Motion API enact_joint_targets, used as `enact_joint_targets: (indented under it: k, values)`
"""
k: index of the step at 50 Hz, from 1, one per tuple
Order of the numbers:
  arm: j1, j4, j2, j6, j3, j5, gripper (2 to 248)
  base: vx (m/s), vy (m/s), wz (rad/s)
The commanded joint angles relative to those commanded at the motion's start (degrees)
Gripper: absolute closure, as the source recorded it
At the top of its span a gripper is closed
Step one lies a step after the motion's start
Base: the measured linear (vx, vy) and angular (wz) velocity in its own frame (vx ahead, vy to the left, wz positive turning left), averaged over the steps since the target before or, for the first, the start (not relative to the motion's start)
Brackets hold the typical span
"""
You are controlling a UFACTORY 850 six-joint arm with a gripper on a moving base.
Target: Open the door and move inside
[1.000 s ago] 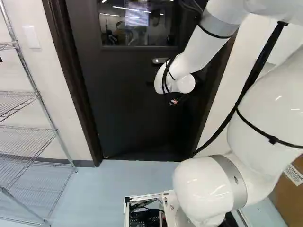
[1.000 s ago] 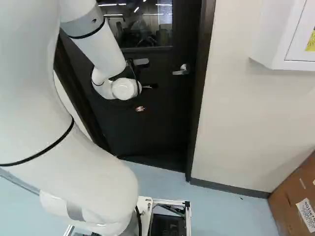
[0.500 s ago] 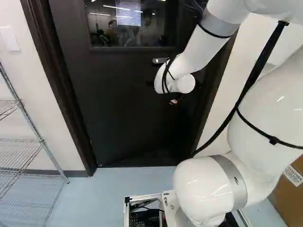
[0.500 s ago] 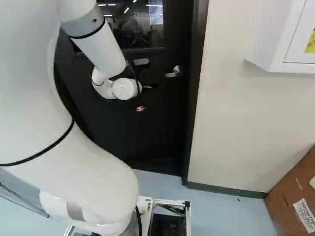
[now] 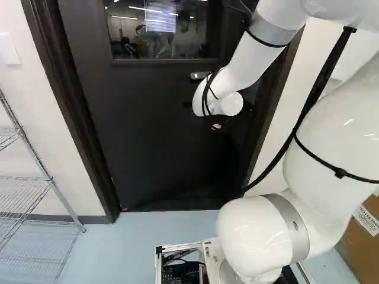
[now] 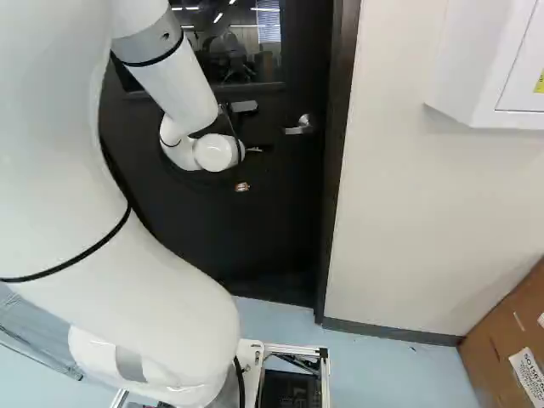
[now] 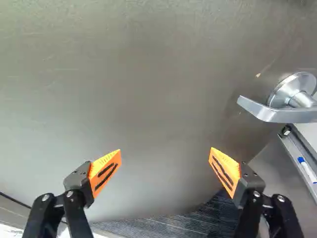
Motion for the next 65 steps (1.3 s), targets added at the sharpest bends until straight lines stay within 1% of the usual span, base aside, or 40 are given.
enact_joint_targets:
  k: [15,28,41,60,65]
  values:
    - [0.8,3.7,-0.2,0.0,-0.2,0.0,3,0.000,0.000,0.000]
    - [2.6,7.9,-2.3,0.0,-2.3,0.0,3,0.000,0.000,0.000]
    - [4.0,13.7,-4.9,0.0,-4.9,-1.2,3,0.000,0.000,0.000]
    - [5.5,23.9,-7.8,0.0,-8.0,-4.7,3,0.000,0.000,0.000]
    - [5.8,25.5,-8.6,0.0,-8.8,-5.3,3,0.000,0.000,0.000]
